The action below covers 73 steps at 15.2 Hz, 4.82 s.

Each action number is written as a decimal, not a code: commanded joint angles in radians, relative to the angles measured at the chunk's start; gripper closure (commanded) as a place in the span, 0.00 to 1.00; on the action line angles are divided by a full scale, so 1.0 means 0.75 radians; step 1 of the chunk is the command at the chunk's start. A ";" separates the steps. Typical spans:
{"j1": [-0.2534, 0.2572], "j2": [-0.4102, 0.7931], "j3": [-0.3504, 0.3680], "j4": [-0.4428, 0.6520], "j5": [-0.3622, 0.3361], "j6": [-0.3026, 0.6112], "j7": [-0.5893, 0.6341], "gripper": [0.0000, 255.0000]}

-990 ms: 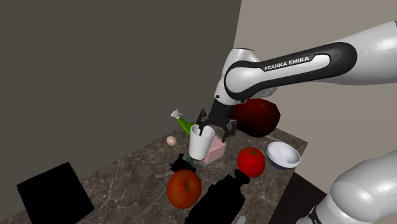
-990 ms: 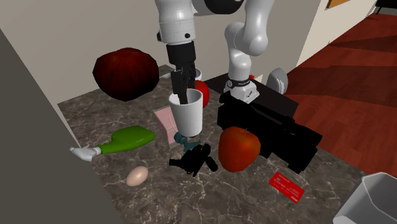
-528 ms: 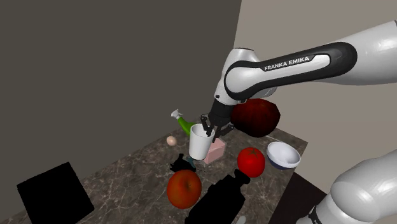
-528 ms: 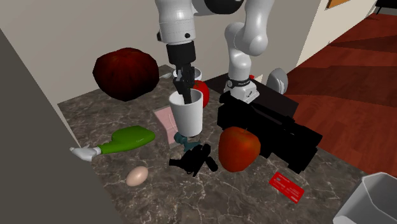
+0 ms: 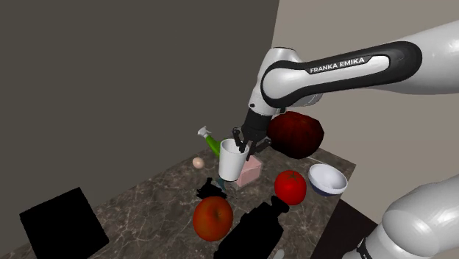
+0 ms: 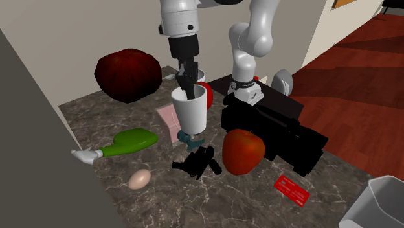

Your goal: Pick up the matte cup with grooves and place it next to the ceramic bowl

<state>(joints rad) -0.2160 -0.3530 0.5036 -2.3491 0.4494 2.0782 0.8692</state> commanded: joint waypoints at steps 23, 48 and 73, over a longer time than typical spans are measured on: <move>-0.023 -0.059 -0.075 0.377 -0.061 -0.428 0.092 1.00; -0.152 -0.078 -0.359 0.296 -0.155 -0.489 -0.293 1.00; -0.148 0.000 -0.336 -0.086 -0.113 -0.048 -0.422 1.00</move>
<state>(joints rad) -0.3281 -0.3562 0.2497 -2.4028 0.3618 2.0273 0.5549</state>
